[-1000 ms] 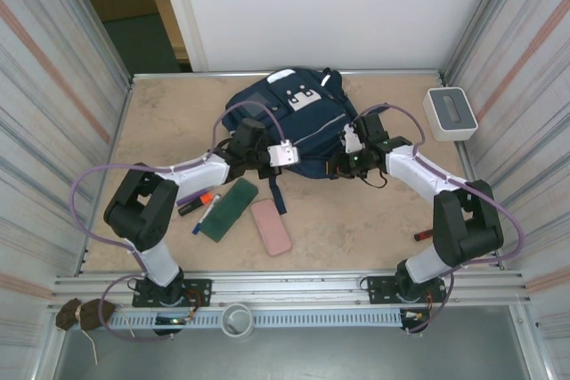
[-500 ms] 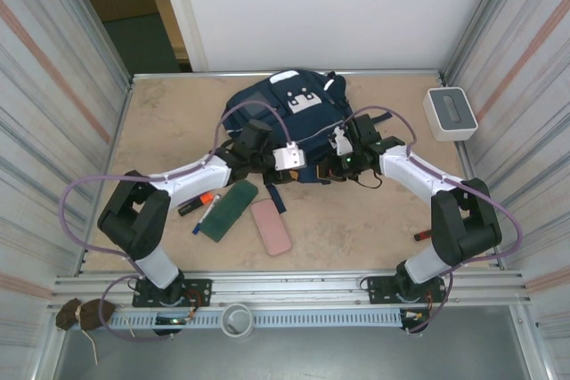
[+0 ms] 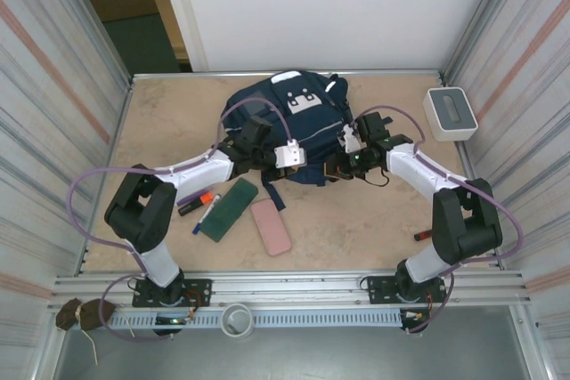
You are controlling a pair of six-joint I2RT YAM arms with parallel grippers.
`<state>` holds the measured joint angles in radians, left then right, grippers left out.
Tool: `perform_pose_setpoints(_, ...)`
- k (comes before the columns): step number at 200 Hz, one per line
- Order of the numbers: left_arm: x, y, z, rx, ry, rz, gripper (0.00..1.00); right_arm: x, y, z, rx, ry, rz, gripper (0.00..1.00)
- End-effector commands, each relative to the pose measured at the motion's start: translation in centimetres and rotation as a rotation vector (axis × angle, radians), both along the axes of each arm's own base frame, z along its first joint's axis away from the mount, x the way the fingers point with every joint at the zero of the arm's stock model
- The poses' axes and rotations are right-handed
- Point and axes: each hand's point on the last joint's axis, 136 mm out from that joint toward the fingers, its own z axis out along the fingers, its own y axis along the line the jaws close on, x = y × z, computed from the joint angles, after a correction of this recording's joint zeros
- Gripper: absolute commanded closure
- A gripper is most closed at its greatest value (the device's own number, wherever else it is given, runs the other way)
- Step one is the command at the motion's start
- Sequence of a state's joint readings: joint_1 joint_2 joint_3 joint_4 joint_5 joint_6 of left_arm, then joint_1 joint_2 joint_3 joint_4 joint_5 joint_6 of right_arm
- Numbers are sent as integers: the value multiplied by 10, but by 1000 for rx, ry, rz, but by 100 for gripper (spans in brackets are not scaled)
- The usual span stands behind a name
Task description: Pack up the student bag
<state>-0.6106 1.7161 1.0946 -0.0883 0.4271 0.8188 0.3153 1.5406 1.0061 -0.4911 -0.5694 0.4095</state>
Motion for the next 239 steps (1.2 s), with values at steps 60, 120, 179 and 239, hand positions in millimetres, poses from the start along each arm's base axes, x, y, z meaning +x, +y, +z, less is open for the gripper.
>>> perform_pose_setpoints(60, 17, 53, 5, 65, 19, 170, 67, 8, 15, 7, -54, -35, 40, 100)
perform_pose_setpoints(120, -10, -1, 27, -30, 42, 66, 45, 0, 48, 36, 60, -83, 99, 100)
perform_pose_setpoints(179, -4, -8, 9, 5, 102, 33, 86, -11, 47, 39, 72, -90, 114, 100)
perform_pose_setpoints(239, 21, 48, 21, -72, 40, 120, 100, 8, -29, -2, -39, 6, -59, 100)
